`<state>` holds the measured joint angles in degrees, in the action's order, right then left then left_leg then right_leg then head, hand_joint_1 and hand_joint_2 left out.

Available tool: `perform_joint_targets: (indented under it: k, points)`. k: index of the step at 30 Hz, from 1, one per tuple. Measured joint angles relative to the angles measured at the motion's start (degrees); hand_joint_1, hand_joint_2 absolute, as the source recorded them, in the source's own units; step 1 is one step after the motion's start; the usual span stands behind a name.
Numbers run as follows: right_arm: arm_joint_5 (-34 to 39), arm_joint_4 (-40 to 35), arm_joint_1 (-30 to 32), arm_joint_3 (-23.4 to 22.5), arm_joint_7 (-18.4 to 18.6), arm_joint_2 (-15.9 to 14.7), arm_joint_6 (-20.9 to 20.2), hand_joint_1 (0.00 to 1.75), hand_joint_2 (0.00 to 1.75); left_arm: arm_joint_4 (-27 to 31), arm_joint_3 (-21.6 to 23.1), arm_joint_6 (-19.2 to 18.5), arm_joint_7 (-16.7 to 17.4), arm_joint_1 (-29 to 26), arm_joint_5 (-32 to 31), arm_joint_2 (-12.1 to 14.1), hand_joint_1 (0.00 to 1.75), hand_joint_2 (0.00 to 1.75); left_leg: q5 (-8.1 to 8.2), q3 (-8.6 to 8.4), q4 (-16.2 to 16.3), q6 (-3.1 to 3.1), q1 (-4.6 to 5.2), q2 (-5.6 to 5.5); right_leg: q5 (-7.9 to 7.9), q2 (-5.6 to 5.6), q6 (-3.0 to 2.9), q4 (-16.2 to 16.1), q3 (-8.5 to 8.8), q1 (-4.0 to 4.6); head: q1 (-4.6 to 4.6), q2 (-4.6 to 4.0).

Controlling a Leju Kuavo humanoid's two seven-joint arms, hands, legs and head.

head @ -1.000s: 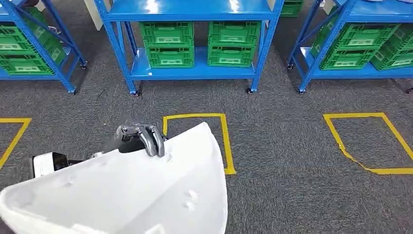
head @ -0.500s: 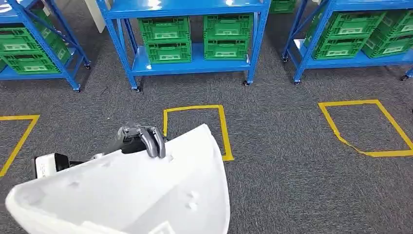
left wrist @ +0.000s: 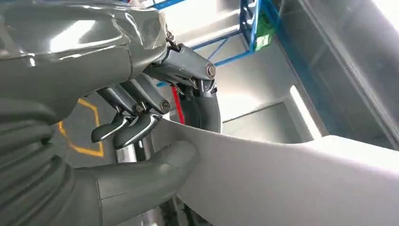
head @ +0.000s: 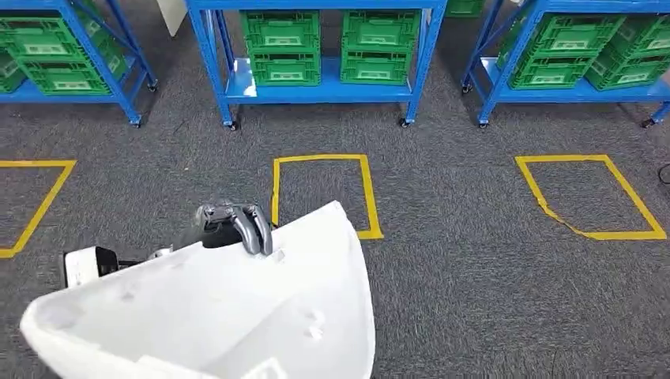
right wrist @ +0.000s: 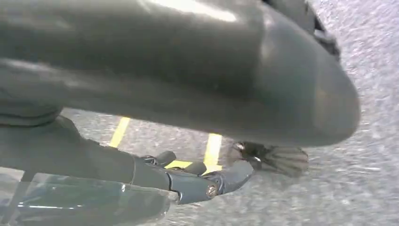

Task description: Take the parts from the cabinet and place them on the table.

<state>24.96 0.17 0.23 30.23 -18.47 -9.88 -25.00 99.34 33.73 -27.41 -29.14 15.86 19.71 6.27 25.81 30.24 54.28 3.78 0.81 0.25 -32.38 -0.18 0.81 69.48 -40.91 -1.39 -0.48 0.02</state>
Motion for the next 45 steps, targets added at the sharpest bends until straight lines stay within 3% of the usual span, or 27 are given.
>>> perform_joint_targets:
  k: [1,3,4,5,7,10,11,12,14,15,16,17,18,20,21,27,28,29,30,31,33,35,37,38,42,43,45]
  points:
    - [0.0,0.0,-0.1,-0.1,0.0,0.0,0.1,0.0,0.0,0.0,0.0,0.0,0.0,-0.1,0.0,0.0,1.75,1.75,-0.91,1.24,0.1,0.0,0.13,0.02,-0.52,0.01,0.49,3.9,-0.35,0.0,0.09,0.0]
    - [-0.1,0.0,0.0,-0.1,0.0,0.0,0.2,0.0,0.0,0.0,0.2,0.1,-0.1,-0.1,-0.1,0.1,1.75,1.75,-2.43,3.64,0.5,-0.12,0.19,0.06,2.37,0.0,2.06,5.0,1.97,0.01,0.07,0.0]
    - [-0.3,0.0,0.0,-0.1,-0.1,0.0,0.2,0.0,0.0,0.0,0.2,0.2,-0.2,-0.2,-0.1,0.1,1.75,1.75,-3.1,4.75,0.8,-0.25,0.19,0.05,4.09,0.0,2.56,1.7,4.93,0.0,0.07,0.0]
    - [-0.3,0.0,0.0,-0.1,-0.1,-0.1,0.1,0.0,0.0,0.0,0.2,0.3,-0.3,-0.2,-0.2,0.1,1.75,1.75,-3.69,5.71,1.2,-0.42,0.19,0.02,4.62,0.0,2.45,-3.1,8.64,0.01,0.07,0.0]
    - [-0.5,0.0,-0.3,-0.1,-0.1,-0.5,0.1,0.0,0.0,0.0,0.1,0.3,-0.4,-0.2,-0.4,0.1,1.75,1.75,-4.44,6.95,2.4,-0.94,0.44,0.0,1.13,0.0,1.08,-15.2,16.83,0.49,0.07,0.0]
    - [-0.6,0.0,-0.4,-0.1,0.1,-0.6,-0.2,0.0,0.0,0.0,0.1,0.3,-0.5,-0.3,-0.6,0.2,1.75,1.75,-5.9,7.38,2.0,-1.98,0.15,0.24,1.19,0.06,-0.06,-15.3,15.57,0.85,0.02,0.0]
    - [-0.6,0.0,-0.2,-0.1,0.3,-0.5,-0.2,0.0,0.0,0.0,0.0,0.3,-0.5,-0.4,-0.7,0.2,1.75,1.75,-6.07,7.65,2.2,-2.36,0.01,0.21,1.97,-0.04,-0.6,-15.5,15.18,0.19,0.02,0.0]
    - [-0.7,0.0,-0.3,-0.1,0.4,-0.5,-0.3,0.0,0.0,0.0,0.0,0.3,-0.6,-0.6,-0.6,0.3,1.75,1.75,-3.65,8.21,3.4,-2.92,-0.24,-0.1,2.48,-0.18,-0.97,-15.4,14.74,0.25,0.13,0.0]
    - [-0.8,0.0,-0.2,-0.1,0.5,-0.4,-0.4,0.0,0.0,0.0,0.0,0.3,-0.6,-0.7,-0.7,0.4,1.75,1.75,4.07,10.03,10.3,-3.87,-0.72,-0.14,3.74,-0.3,-1.41,-15.4,13.45,0.23,-0.09,0.0]
    - [-0.8,0.0,-0.3,-0.1,0.5,-0.3,-0.5,0.0,0.0,0.0,0.0,0.3,-0.6,-0.8,-0.7,0.4,1.75,1.75,6.47,11.18,14.8,-4.21,-0.95,-0.14,4.36,-0.29,-1.4,-15.3,12.75,0.23,-0.11,0.0]
    - [-0.8,0.0,-0.2,-0.1,0.5,-0.3,-0.5,0.0,0.0,0.0,0.0,0.3,-0.5,-0.9,-0.7,0.5,1.75,1.75,7.2,12.1,18.8,-4.45,-1.14,-0.14,4.92,-0.28,-1.32,-15.2,12.0,0.22,-0.11,0.0]
    - [-0.8,0.0,-0.2,-0.1,0.5,-0.2,-0.5,0.0,0.0,0.0,0.0,0.3,-0.5,-1.0,-0.7,0.5,1.75,1.75,6.27,12.19,21.0,-4.59,-1.34,-0.14,5.39,-0.28,-1.15,-15.0,11.48,0.2,-0.11,0.0]
    - [-0.8,0.0,-0.1,-0.1,0.5,-0.2,-0.5,0.0,0.0,0.0,0.1,0.3,-0.5,-1.1,-0.7,0.5,1.75,1.75,4.19,10.72,20.2,-4.63,-1.48,-0.14,5.85,-0.27,-0.92,-14.8,10.71,0.18,-0.13,0.0]
    - [-0.8,0.0,0.0,-0.1,0.5,-0.1,-0.5,0.0,0.0,0.0,0.0,0.3,-0.5,-1.1,-0.7,0.5,1.75,1.75,1.13,4.03,11.3,-4.4,-1.55,-0.14,6.4,-0.18,-0.63,-14.5,9.9,0.16,-0.15,0.0]
    - [-0.8,0.0,-0.1,-0.1,0.5,-0.1,-0.5,0.0,0.0,0.0,0.0,0.3,-0.5,-1.0,-0.9,0.5,1.75,1.75,1.15,-0.03,5.6,-4.11,-1.52,-0.24,6.51,-0.18,-0.46,-14.4,9.9,0.16,-0.15,0.0]
    - [-0.8,0.0,-0.1,-0.1,0.4,0.0,-0.4,0.0,0.0,0.0,0.0,0.3,-0.5,-1.0,-1.0,0.5,1.75,1.75,1.87,-1.06,3.9,-3.92,-1.47,-0.28,6.57,-0.18,-0.36,-14.4,9.85,0.19,-0.13,0.0]
    - [-1.1,0.0,-0.3,-0.1,-0.7,0.1,1.4,0.0,0.0,0.2,0.0,0.1,-0.5,-1.0,-1.0,0.5,1.75,1.75,2.68,-2.23,1.4,-3.43,-1.09,-0.29,7.12,-0.22,0.44,-14.3,9.41,0.51,-0.02,0.0]
    - [-2.4,0.0,-0.3,0.1,-3.1,0.4,3.4,0.0,0.0,0.7,0.0,-1.4,-0.3,-1.0,-0.9,0.6,1.75,1.75,1.29,-1.71,0.2,-1.48,-1.17,-0.01,6.99,-0.24,1.44,-13.5,8.12,0.18,0.0,0.0]
    - [-2.0,0.0,-0.3,0.1,-3.4,0.2,0.3,0.0,0.0,0.8,0.1,-2.1,-0.3,-0.8,-0.4,0.6,1.75,1.75,0.68,-0.9,0.2,-0.78,-1.1,-0.01,2.83,-0.12,0.73,-6.3,4.98,0.18,0.29,0.0]
    - [-1.8,0.0,-0.2,0.0,-3.6,0.0,-1.4,0.0,0.0,0.8,0.2,-2.6,-0.2,-0.8,0.2,0.7,1.75,1.75,0.37,-0.44,0.2,-0.69,-0.95,-0.04,0.63,-0.1,0.57,-0.9,2.68,0.14,0.33,0.0]
    - [-2.0,0.0,-0.2,0.0,-3.5,-0.2,-2.9,0.0,0.0,0.8,0.4,-3.4,-0.2,-0.8,0.9,0.9,1.75,1.75,-0.14,0.39,0.4,-0.75,-0.79,-0.51,-1.36,-0.1,1.03,5.3,0.24,0.13,0.33,0.0]
    - [-2.4,0.0,0.0,0.0,-2.8,-0.6,-3.3,0.0,0.0,0.8,0.6,-3.9,-0.1,-0.7,1.1,1.0,1.75,1.75,-0.44,0.76,0.5,-1.01,-0.81,-1.18,0.66,-0.04,2.04,0.2,3.71,0.1,0.35,0.0]
    - [-2.6,0.0,0.1,0.0,-2.4,-1.1,-3.4,0.0,0.0,0.8,0.9,-4.3,-0.1,-0.2,1.1,1.0,1.75,1.75,-0.46,1.33,1.4,-1.23,-0.86,-2.08,4.39,1.71,2.86,-11.9,10.51,-0.26,0.37,0.0]
    - [-2.8,0.0,0.1,0.0,-2.2,-1.2,-3.4,0.0,0.0,0.8,1.2,-4.5,-0.1,0.2,1.1,1.0,1.75,1.75,-0.32,2.03,2.2,-1.59,-0.44,-2.39,4.04,2.96,2.12,-13.8,11.25,-0.14,0.35,0.0]
    - [-3.0,0.0,0.0,0.0,-1.6,-1.3,-3.2,0.0,0.0,0.9,1.9,-4.9,-0.1,0.6,1.2,1.1,1.75,1.75,-1.07,2.94,2.4,-2.88,-0.69,-3.69,4.83,1.21,0.55,-13.4,10.76,0.13,0.26,0.0]
    - [-3.0,0.0,0.0,0.0,-1.6,-1.3,-3.2,0.0,0.0,0.9,2.1,-4.9,-0.1,0.7,1.2,1.2,1.75,1.75,-0.49,3.41,3.0,-3.09,-0.84,-3.24,5.09,0.65,0.15,-13.6,10.81,-0.36,0.31,0.0]
    - [-3.0,0.0,0.0,0.0,-1.5,-1.4,-3.1,0.0,0.0,1.0,2.3,-4.9,-0.1,1.2,1.2,1.4,1.75,1.75,3.6,6.01,9.1,-3.86,-0.98,-1.32,5.23,-0.07,-0.42,-13.6,10.7,-0.22,-0.26,0.0]
